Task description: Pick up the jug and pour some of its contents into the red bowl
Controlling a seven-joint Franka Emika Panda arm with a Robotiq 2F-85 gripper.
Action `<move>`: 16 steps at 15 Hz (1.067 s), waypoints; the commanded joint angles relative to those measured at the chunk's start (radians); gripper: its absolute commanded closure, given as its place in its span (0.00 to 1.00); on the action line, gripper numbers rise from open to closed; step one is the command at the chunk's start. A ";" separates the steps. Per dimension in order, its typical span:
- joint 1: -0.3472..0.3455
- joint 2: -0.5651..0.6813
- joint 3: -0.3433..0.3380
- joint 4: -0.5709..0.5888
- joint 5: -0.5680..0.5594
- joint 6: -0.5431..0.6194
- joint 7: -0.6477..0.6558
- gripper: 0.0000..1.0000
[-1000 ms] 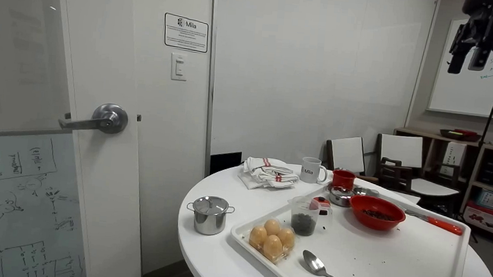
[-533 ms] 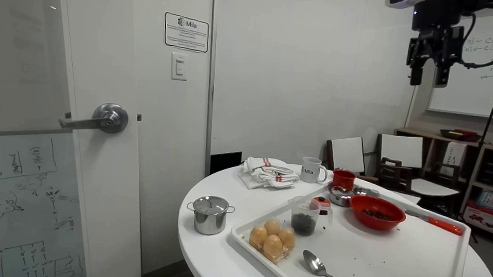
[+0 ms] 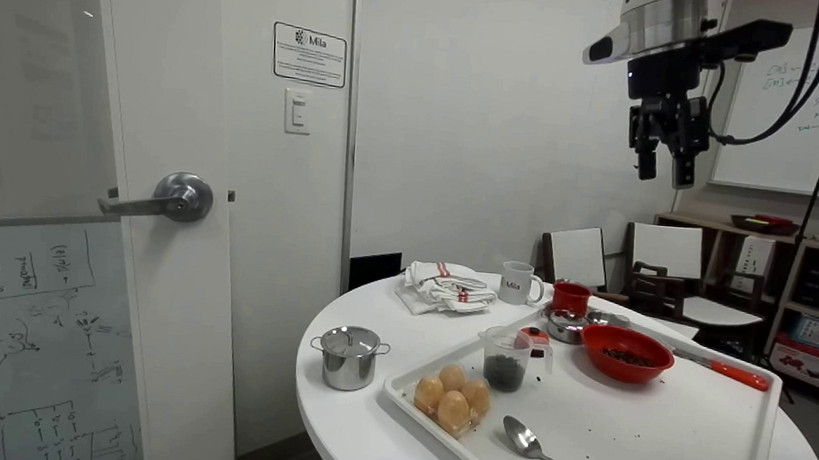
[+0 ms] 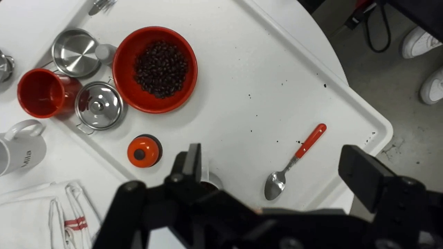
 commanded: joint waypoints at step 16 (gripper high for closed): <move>-0.011 0.318 0.057 0.175 -0.036 0.043 -0.124 0.00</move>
